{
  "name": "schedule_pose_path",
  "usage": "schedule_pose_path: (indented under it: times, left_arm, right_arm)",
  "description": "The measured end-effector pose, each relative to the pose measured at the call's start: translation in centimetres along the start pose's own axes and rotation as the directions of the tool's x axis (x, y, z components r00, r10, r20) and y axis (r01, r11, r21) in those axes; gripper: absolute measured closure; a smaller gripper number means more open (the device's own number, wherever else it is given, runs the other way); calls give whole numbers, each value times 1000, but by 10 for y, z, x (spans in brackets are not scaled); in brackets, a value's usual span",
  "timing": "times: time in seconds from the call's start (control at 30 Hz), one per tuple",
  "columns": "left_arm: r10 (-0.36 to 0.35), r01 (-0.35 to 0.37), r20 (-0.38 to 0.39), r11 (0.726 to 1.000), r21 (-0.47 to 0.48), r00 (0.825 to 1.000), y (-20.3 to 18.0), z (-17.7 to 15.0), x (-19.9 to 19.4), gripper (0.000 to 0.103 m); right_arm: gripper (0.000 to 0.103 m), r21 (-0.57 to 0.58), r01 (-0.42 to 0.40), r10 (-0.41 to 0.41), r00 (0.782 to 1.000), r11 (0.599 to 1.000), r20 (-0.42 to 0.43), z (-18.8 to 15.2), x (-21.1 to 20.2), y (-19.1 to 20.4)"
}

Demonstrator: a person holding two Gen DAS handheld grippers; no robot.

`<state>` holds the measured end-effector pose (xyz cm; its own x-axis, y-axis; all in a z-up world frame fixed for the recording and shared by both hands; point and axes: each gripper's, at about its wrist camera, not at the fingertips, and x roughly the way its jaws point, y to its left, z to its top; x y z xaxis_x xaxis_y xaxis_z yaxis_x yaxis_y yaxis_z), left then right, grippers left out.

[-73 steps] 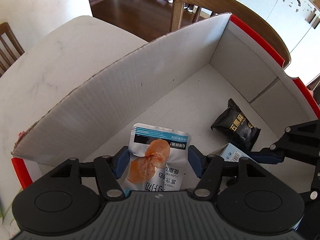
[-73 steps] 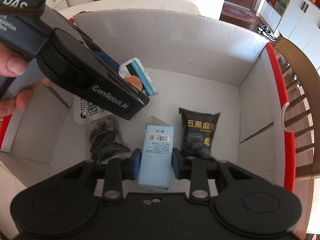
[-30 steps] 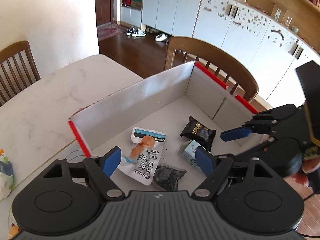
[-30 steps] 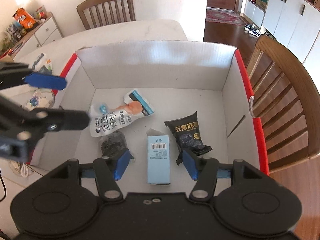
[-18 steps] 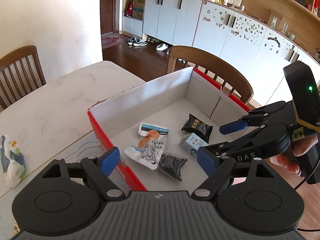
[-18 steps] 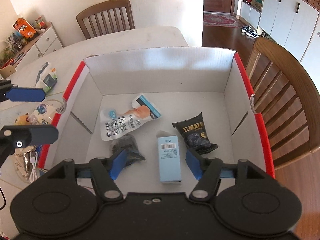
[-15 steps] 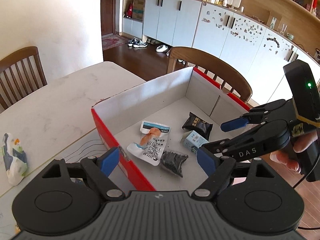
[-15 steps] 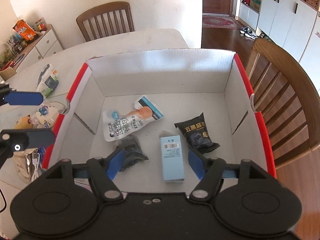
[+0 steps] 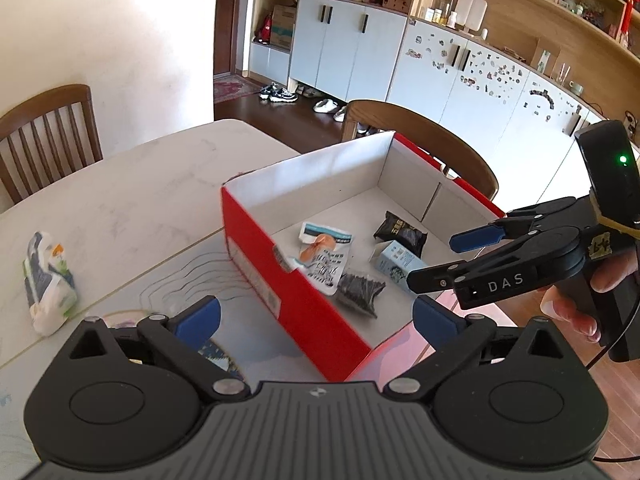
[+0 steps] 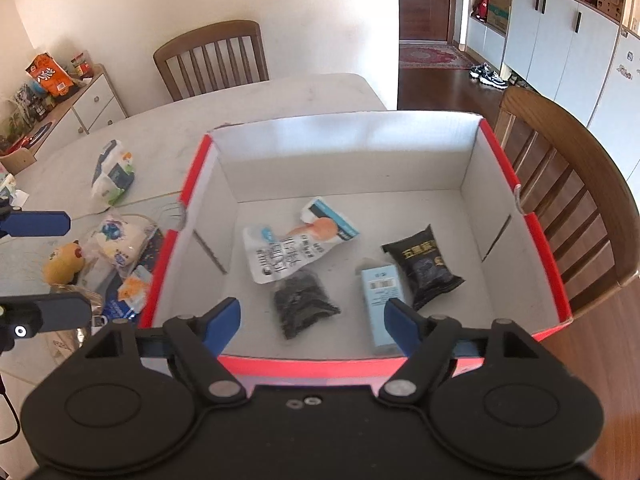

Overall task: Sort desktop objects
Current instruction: 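Lift both tools out of the shoebox back over the table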

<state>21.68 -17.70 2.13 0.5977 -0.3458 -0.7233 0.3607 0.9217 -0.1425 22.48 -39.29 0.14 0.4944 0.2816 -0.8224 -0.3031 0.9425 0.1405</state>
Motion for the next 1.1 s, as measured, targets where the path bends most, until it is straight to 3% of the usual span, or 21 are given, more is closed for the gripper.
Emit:
schedule_pose_path:
  times: [0.57,1.1]
  left_arm:
    - [14,-11,41,997,-80,999,62,-41,-46,0]
    - [95,-83,117,991,-103,989,120,-79,-76,0]
  right_arm:
    - [24,12,28,-29,998,1000,56,-10,-13,78]
    - [24,-13,24,-23,996,1000,91,-8,-1,151]
